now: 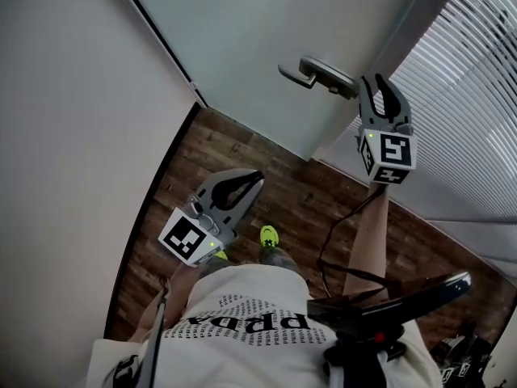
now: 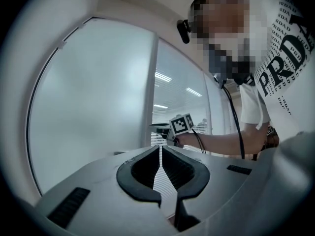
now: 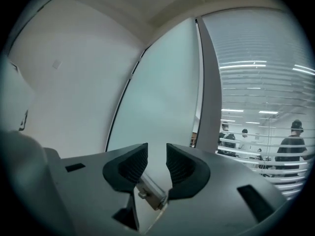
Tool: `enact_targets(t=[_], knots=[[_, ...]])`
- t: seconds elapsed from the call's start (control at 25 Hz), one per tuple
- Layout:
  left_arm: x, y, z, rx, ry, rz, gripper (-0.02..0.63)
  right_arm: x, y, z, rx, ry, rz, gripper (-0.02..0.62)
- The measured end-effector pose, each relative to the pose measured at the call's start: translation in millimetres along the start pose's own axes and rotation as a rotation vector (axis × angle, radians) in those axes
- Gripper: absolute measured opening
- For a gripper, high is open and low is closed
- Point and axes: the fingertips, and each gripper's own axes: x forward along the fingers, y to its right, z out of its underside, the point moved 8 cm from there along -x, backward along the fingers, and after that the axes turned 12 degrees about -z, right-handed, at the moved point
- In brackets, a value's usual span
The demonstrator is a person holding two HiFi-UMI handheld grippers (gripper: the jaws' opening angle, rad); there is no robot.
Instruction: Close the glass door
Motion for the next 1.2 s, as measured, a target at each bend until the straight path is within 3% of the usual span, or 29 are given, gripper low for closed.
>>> enact_targets(t=[0.16,0.32,0.56,0.64,0.72,0.96,1.2], knots=[[3.5,0.9,5.3,-0.021,-0.019,0.01,0.02,13.4,-24.6,8.9,0.003,-0.045,-0.089,0.109],[-25.0,-6.4,26.9,-0.035,0.014,-0.002,0.02,5.4,-68.8,-0.1,-0.042,-0.049,-0.065,0.109],[34.2,-14.3,4.7,-0.043,-0.036,-0.023,0.02,28.6,-4.9,6.0,0.009,-0.067,-0.081,0.109],[30.7,-9.1,5.5,-0.047,-0.032,-0.013,0.02,29.3,-8.7,1.8,0.001,-0.054,-0.077,0.104],[22.4,-6.3,9.7,-0.064,-0.028,0.006,0.02,29.9,-20.0,2.1,-0.007,-0.056,-0.064,0.028],[13.6,-5.3,14.0,-0.078,-0.022,0.057,0.02,40.4,-37.2,3.0,0.016,-0.064,-0.054,0.028],[-0.8,-7.7,10.3,-0.081,-0.027,0.056,0.02,38.9,-55.7,-2.6,0.024,-0.078,-0.073,0.028]])
